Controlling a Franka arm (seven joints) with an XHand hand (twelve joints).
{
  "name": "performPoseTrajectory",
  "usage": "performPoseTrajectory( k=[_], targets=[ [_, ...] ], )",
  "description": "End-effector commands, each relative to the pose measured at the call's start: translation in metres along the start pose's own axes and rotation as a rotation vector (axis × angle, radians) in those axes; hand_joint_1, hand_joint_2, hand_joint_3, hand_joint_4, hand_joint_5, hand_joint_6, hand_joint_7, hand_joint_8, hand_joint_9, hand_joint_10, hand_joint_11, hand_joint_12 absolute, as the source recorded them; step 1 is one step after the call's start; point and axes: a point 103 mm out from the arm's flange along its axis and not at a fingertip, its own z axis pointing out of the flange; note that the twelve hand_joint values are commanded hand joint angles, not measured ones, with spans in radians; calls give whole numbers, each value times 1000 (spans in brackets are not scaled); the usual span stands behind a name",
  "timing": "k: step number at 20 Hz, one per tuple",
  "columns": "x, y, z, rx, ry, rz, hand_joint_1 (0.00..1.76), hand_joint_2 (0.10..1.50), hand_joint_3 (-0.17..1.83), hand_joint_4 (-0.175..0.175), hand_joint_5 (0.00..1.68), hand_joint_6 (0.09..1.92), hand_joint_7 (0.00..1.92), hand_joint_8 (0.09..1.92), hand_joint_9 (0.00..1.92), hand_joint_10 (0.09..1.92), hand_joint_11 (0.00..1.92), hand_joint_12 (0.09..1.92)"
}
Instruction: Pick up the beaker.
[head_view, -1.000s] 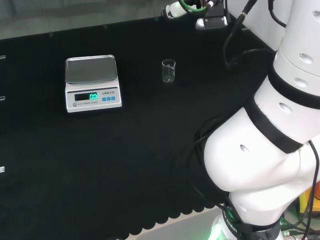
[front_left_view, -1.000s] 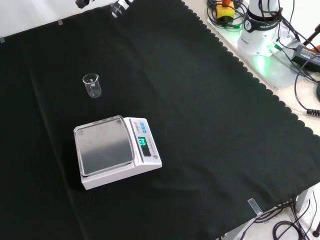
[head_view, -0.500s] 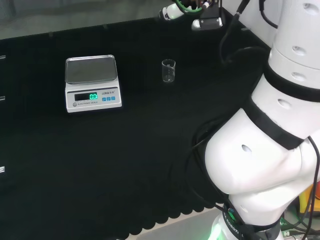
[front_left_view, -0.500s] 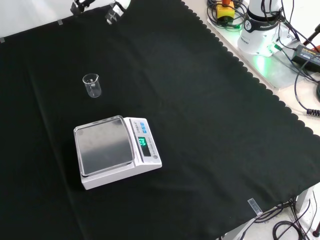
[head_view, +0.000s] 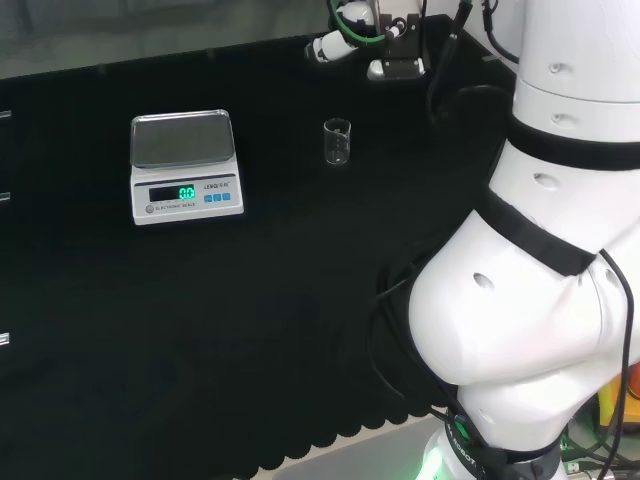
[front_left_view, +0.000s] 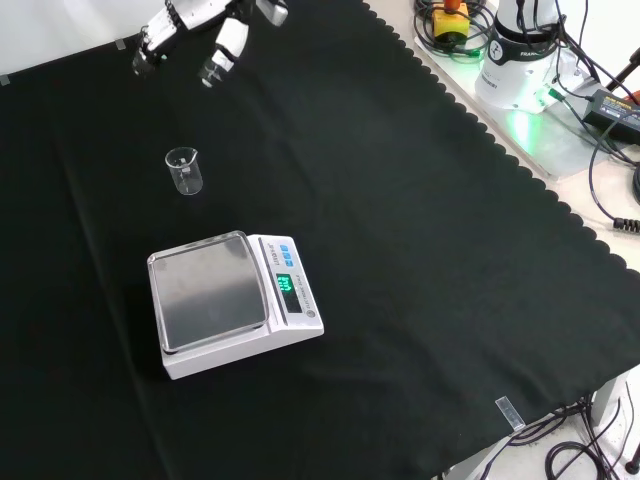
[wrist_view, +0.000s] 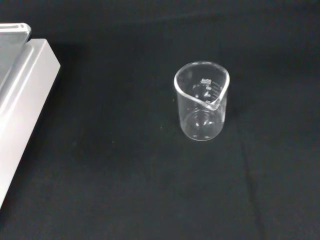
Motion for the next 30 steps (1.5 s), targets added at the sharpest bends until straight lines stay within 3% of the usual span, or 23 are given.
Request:
performPoseTrajectory(
  k=[1, 11, 18, 30],
  targets=[
    [5, 15, 15, 29, 23, -11, 258, 1001, 250, -113, 256, 87, 109, 767, 257, 883, 221, 1443],
    [-1, 26, 54, 40, 35, 1, 272, 997, 248, -114, 261, 87, 114, 767, 261, 876, 222, 1442],
    [-6, 37, 82, 93, 40, 10, 289, 992, 246, -115, 262, 87, 115, 766, 264, 874, 223, 1442],
    [-25, 63, 114, 132, 53, 28, 322, 974, 240, -114, 271, 87, 121, 768, 267, 872, 223, 1443]
  ],
)
